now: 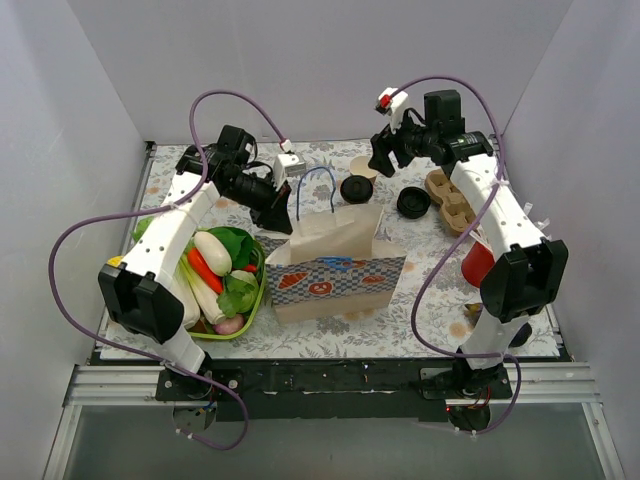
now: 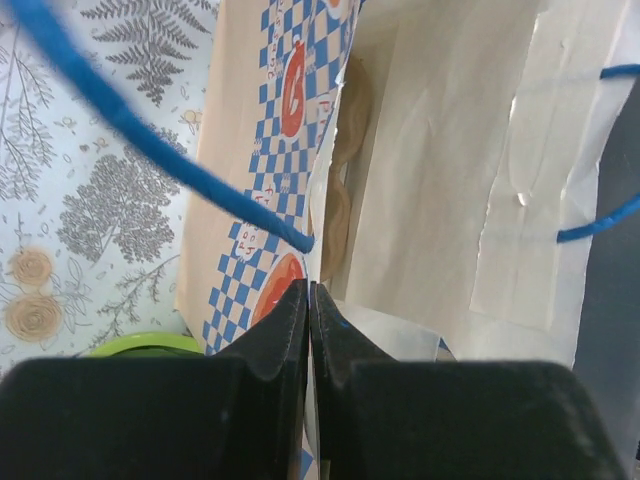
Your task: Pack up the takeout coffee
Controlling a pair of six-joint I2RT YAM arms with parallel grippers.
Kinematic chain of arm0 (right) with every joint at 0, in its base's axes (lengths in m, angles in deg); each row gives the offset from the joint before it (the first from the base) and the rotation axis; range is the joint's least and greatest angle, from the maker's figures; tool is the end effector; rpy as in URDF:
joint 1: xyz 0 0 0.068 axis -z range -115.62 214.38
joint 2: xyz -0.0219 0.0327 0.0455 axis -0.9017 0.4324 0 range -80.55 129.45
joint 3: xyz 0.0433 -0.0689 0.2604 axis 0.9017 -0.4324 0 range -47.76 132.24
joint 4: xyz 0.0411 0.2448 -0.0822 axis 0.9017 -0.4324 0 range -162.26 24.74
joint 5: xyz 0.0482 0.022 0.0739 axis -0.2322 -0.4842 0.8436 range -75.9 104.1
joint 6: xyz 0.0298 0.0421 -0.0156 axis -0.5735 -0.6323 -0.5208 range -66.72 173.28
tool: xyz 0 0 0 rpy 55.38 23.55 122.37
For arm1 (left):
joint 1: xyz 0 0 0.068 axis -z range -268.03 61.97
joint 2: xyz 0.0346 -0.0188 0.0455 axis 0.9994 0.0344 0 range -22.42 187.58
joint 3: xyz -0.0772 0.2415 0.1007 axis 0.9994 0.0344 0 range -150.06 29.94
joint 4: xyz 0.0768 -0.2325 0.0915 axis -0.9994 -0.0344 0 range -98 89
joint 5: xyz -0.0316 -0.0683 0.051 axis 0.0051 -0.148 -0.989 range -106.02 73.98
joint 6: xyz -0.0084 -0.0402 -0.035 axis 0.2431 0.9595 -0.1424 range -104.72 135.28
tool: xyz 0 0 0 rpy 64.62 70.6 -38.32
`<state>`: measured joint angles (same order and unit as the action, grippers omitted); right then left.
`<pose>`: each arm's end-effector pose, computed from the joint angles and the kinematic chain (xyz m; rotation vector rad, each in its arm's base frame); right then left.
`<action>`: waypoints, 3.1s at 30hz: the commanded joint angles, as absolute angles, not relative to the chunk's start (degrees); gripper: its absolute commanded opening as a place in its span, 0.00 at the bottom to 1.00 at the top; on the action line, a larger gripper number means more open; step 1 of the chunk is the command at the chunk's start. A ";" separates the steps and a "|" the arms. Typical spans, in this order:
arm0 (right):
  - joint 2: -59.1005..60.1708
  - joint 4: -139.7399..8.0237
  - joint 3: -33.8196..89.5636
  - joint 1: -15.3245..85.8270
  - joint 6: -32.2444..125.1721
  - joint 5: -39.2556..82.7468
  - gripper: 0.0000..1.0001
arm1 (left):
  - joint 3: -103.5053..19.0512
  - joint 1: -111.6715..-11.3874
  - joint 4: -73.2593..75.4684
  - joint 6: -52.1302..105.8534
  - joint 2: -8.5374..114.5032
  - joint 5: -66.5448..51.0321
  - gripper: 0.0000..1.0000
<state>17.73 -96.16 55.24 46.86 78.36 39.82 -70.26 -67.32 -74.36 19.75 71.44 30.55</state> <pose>0.3696 0.1328 0.4080 -0.9807 1.7410 0.3693 0.2836 -0.1349 0.3728 0.6084 2.6103 -1.2396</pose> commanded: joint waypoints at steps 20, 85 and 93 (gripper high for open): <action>5.41 -112.18 52.42 47.16 79.53 62.54 0.89 | -87.50 -67.90 -55.77 36.90 71.89 34.35 0.70; 13.41 -140.32 63.68 63.06 118.77 44.69 0.01 | -49.94 -70.89 7.79 62.12 68.98 39.08 0.76; 14.38 -139.36 63.60 60.60 115.42 48.03 0.01 | -61.88 -65.09 -0.29 57.21 76.88 40.06 0.76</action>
<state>13.91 -139.24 62.36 62.03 118.51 44.17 -57.12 -67.28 3.65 60.01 73.28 37.54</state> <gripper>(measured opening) 0.021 0.763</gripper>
